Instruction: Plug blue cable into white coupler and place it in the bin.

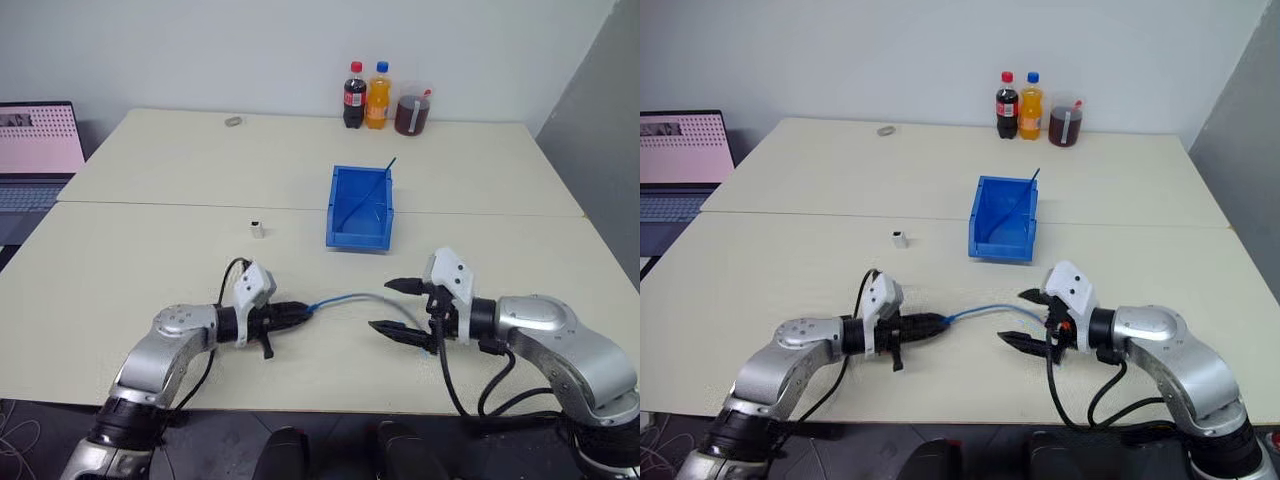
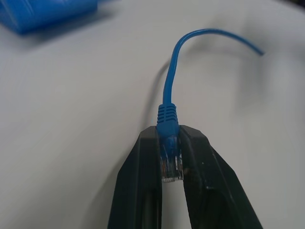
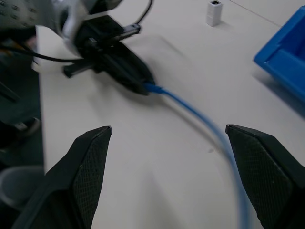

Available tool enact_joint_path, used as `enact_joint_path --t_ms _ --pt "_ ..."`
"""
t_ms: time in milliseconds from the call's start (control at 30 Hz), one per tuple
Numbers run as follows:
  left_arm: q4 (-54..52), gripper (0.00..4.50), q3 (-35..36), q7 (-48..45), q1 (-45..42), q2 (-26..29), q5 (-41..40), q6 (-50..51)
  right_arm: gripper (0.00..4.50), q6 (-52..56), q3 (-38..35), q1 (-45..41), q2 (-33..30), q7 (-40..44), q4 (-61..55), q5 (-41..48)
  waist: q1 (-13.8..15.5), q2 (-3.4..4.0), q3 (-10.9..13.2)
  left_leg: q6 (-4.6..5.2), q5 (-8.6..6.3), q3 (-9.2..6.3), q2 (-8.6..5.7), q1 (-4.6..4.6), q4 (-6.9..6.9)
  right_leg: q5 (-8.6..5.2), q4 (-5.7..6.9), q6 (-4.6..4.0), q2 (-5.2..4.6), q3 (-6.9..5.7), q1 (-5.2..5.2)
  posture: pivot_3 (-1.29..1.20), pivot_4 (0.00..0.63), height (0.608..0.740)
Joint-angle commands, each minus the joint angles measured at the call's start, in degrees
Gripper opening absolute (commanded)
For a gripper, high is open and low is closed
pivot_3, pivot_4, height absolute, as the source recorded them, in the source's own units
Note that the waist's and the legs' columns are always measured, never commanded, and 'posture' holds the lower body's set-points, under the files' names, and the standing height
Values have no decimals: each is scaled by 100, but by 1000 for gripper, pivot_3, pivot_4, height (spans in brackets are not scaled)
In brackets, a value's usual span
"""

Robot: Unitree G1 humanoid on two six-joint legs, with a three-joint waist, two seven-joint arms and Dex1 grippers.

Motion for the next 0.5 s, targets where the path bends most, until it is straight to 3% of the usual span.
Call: enact_joint_path --t_ms 33,133,200,333,500 --pt "-356 282 345 182 -301 -138 -548 428 4076 341 -296 4 119 -232 -331 643 -26 1 0 0 0 1 -1 0 -1 0 -1 0 0 0 0 0 150 740" --pt "-575 282 636 416 -635 -410 -1362 1170 4076 256 -177 64 406 -549 -222 742 -55 -1 1 0 0 9 -1 8 -6 0 0 0 3 2 0 0 150 740" --pt "-834 282 672 464 -715 -418 -1704 1525 4076 276 -299 -80 941 -1011 134 885 -65 -1 1 0 0 4 2 6 -7 0 0 1 6 4 -1 0 150 740" --pt "-1100 282 746 638 -764 -421 -2103 1903 4076 357 -689 -403 1559 -1488 546 1351 -77 -1 1 -1 0 1 0 7 -7 0 2 0 5 15 -1 0 150 740" --pt "-1239 281 827 874 -810 -432 -2476 2189 4076 508 -927 -715 1873 -1839 762 1893 -74 0 2 -1 0 2 -1 5 -7 0 -1 0 4 15 -1 0 150 740"
